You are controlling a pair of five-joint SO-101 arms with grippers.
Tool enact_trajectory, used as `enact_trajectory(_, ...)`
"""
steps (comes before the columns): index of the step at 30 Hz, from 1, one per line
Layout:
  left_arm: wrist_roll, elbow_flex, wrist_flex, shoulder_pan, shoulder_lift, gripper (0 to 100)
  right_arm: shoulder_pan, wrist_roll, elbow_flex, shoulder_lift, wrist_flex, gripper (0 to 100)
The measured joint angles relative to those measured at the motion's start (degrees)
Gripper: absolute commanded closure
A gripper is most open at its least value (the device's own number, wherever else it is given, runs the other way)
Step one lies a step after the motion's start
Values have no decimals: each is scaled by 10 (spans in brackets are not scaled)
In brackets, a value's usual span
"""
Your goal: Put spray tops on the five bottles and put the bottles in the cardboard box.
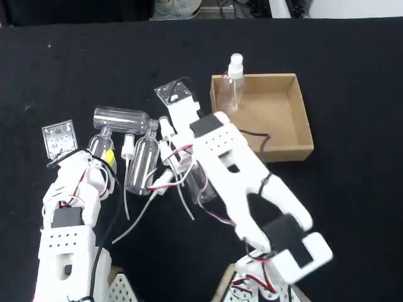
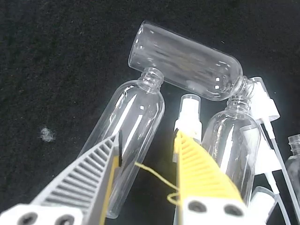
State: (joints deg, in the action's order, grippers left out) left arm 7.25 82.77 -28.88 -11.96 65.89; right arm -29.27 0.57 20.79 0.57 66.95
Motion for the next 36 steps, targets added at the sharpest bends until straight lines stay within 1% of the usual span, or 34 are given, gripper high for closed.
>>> enact_trajectory(3, 0, 0, 0, 0, 0, 812, -3, 4, -16, 22, 0, 828)
enact_trajectory(9, 0, 0, 0, 0, 0, 812, -3, 51, -37, 67, 0, 826)
enact_trajectory(13, 0, 0, 0, 0, 0, 812, -3, 58, -55, 97, 0, 776)
enact_trajectory(15, 0, 0, 0, 0, 0, 812, -8, 59, -58, 105, 0, 770)
enact_trajectory(19, 0, 0, 0, 0, 0, 812, -13, 59, -58, 113, 15, 796)
enact_trajectory(24, 0, 0, 0, 0, 0, 812, -17, 59, -58, 120, 19, 806)
enact_trajectory(27, 0, 0, 0, 0, 0, 812, -17, 49, -59, 120, 24, 888)
enact_trajectory(30, 0, 0, 0, 0, 0, 812, -16, 42, -76, 120, 55, 945)
enact_trajectory(32, 0, 0, 0, 0, 0, 812, -10, 39, -94, 117, 87, 944)
enact_trajectory(36, 0, 0, 0, 0, 0, 812, 15, 34, -115, 43, 143, 945)
